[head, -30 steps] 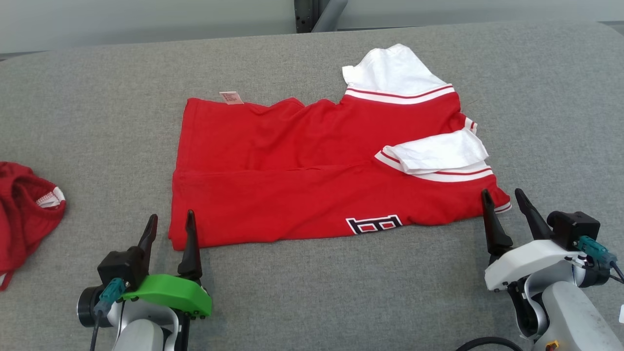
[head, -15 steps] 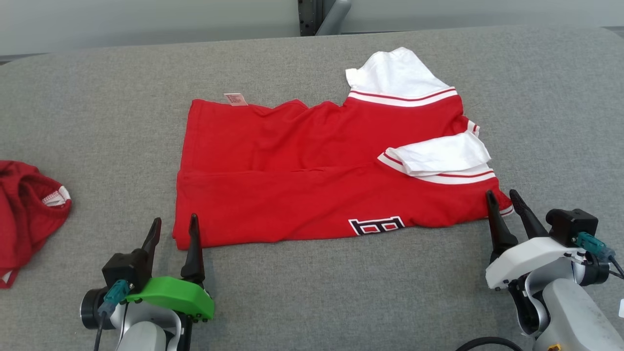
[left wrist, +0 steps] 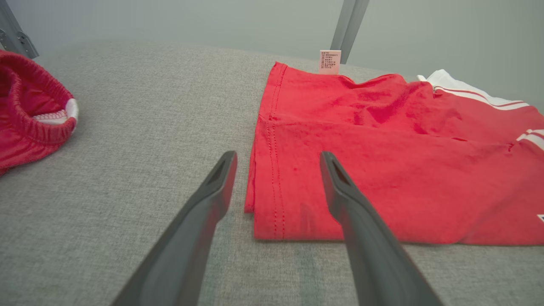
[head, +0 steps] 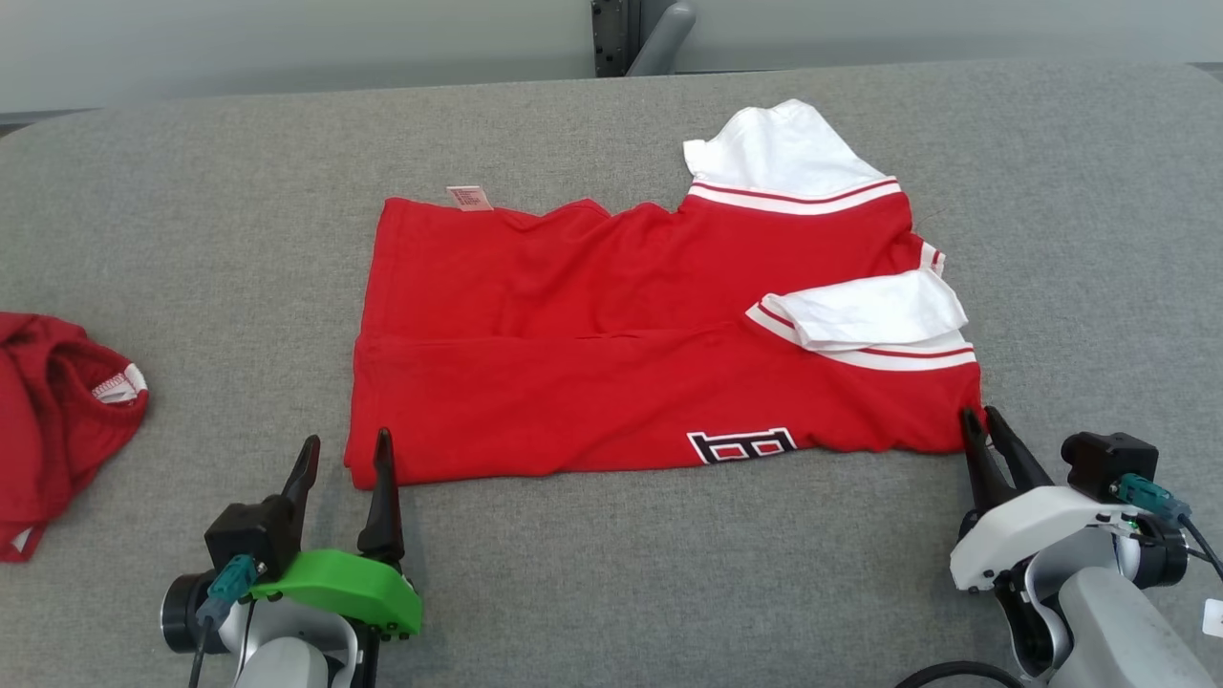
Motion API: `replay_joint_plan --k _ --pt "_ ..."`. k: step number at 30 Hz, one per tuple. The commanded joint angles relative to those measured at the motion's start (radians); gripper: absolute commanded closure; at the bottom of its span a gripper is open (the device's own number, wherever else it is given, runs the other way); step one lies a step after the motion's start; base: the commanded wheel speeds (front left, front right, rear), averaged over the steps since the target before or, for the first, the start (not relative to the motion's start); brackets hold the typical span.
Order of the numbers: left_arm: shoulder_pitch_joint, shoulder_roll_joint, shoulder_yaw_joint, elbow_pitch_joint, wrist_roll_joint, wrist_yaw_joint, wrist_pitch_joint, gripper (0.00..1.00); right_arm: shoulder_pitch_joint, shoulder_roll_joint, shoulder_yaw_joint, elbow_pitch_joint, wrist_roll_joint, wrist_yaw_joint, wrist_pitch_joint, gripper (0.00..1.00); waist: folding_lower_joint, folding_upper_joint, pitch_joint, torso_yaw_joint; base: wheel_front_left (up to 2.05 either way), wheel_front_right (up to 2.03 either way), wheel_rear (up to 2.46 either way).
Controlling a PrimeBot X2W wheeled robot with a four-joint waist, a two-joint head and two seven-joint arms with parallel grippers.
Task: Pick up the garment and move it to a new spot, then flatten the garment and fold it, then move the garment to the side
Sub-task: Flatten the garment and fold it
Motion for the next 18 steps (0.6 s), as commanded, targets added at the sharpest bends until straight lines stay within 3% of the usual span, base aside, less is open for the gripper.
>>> replay_joint_plan --k 1,2,18 --pt "0.012 0.005 -0.001 -0.001 -0.008 0.003 0.0 0.0 0.009 0.0 0.003 0.008 0.006 -0.001 -0.003 0.93 0.0 0.0 0.0 -0.001 0.0 0.0 0.0" --pt "0.012 0.005 -0.001 0.0 -0.008 0.003 0.0 0.0 0.01 -0.001 0.003 0.011 0.008 -0.001 -0.003 1.0 0.0 0.0 0.0 -0.002 0.0 0.0 0.0" --pt "0.013 0.005 0.001 0.002 -0.017 0.001 0.0 0.0 0.06 -0.014 -0.002 -0.038 0.019 -0.001 -0.003 1.0 0.0 0.0 -0.005 -0.016 0.0 0.0 0.0"
